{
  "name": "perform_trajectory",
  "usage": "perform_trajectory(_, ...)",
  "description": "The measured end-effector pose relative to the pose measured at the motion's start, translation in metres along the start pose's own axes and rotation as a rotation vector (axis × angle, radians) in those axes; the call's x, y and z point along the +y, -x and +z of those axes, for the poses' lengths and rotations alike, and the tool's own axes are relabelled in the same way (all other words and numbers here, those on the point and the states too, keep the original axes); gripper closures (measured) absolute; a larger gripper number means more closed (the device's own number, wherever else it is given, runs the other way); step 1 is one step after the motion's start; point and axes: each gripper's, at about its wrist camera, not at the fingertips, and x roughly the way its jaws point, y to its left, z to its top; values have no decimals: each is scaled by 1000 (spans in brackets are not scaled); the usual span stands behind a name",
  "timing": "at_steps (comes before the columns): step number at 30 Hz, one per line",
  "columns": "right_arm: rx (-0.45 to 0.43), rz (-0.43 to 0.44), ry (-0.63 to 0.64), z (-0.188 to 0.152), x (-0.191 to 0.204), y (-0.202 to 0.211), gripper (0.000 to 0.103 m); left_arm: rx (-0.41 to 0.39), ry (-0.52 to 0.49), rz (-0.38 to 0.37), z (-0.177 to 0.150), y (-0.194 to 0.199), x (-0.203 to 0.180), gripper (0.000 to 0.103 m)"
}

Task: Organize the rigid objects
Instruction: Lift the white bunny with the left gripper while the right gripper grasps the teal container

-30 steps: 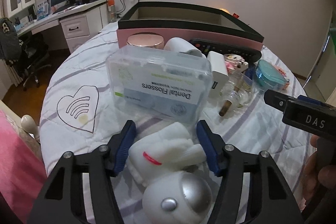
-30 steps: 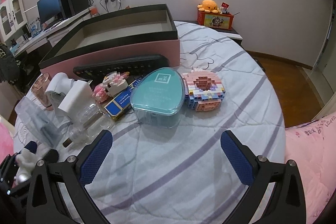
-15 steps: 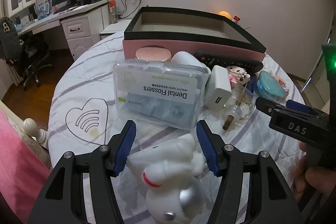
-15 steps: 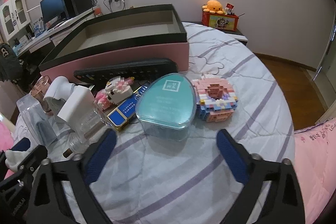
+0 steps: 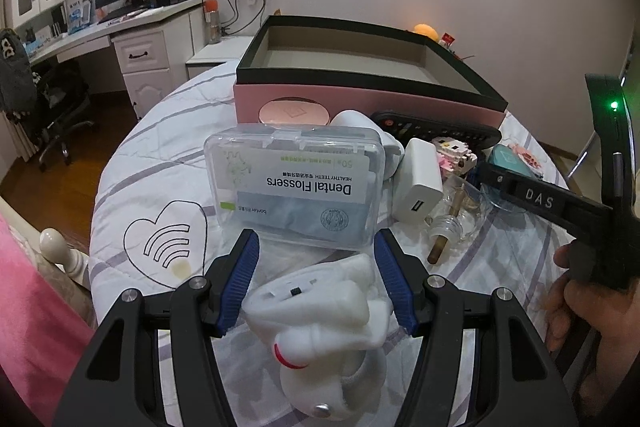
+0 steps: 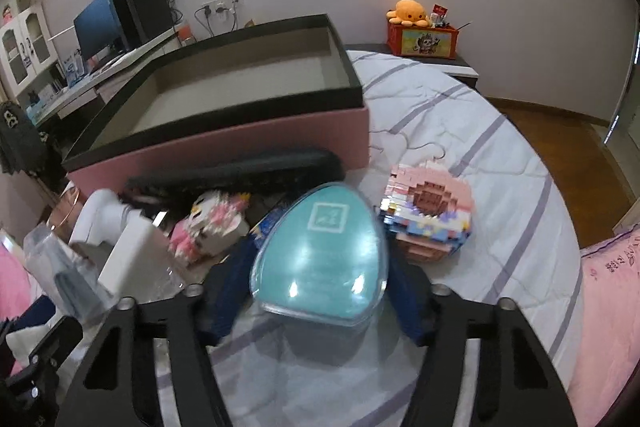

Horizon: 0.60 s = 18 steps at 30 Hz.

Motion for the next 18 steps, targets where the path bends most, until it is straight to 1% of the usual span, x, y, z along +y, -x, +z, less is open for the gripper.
perform_trajectory(2, 7, 24, -7, 1, -4, -1, 44, -2, 4, -2, 0, 1, 2, 42)
perform_trajectory(7, 6, 33, -3, -7, -6, 6, 44, -5, 5, -4, 1, 3, 3, 42)
perform_trajectory(10, 3, 52, -8, -12, -6, 14, 44, -11, 0, -3, 2, 5, 2, 44)
perform_trajectory(18, -6, 90, -5, -21, -3, 38, 44, -22, 1, 4, 6, 17, 4, 44)
